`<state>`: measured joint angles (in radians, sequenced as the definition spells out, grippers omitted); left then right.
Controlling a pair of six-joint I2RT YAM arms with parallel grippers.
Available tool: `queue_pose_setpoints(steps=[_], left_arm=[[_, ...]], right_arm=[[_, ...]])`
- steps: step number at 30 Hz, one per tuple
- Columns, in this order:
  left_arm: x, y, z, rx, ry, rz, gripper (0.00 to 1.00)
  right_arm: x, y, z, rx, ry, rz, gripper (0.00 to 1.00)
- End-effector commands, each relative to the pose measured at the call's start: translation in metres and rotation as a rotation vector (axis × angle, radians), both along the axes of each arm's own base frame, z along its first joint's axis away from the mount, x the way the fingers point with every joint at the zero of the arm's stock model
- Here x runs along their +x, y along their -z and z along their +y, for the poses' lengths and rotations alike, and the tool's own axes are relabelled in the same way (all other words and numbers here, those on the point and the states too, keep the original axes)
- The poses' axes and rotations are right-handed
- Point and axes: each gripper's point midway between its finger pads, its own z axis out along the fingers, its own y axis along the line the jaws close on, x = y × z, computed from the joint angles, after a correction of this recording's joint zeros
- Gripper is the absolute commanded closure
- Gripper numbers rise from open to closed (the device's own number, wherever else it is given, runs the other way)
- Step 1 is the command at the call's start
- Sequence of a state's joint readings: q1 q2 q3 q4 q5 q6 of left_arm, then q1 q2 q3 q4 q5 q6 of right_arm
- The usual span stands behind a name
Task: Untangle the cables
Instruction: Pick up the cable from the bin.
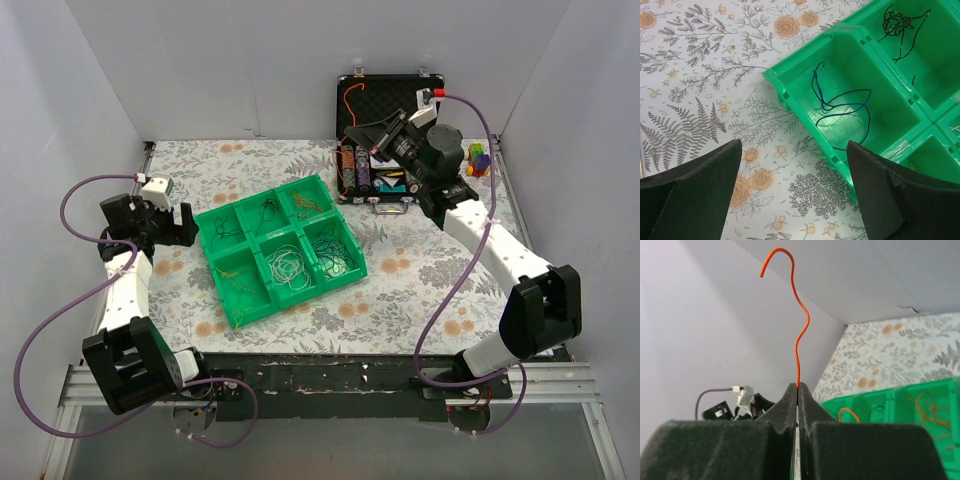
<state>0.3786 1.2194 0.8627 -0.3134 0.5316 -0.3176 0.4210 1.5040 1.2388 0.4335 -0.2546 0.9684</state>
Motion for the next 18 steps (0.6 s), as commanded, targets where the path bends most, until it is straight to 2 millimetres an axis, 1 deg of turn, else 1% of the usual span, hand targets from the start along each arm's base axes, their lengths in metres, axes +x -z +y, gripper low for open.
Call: queue_pose_setpoints(steps=[1, 7, 9, 10, 15, 18], left_arm=[[-0.002, -0.007, 0.000, 0.006, 0.004, -0.026, 0.14], [-0.002, -0.007, -0.001, 0.004, 0.005, -0.026, 0.14], [-0.003, -0.005, -0.001, 0.002, 0.003, -0.024, 0.14], [-0.003, -0.005, -0.001, 0.005, 0.004, -0.024, 0.14], [-0.003, -0.003, -0.001, 0.005, 0.006, -0.020, 0.14], [-0.004, -0.002, -0.001, 0.003, 0.007, -0.017, 0.14]], right_arm=[[-0.018, -0.080, 0.004, 0.060, -0.058, -0.212, 0.99], [-0.025, -0.136, 0.006, 0.101, -0.080, -0.323, 0.99], [-0.028, -0.153, 0.005, 0.108, -0.083, -0.354, 0.99], [-0.032, -0.164, 0.004, 0.113, -0.082, -0.379, 0.99], [-0.050, -0.202, -0.001, 0.118, -0.081, -0.475, 0.99], [-0.058, -0.219, -0.002, 0.113, -0.083, -0.527, 0.99]])
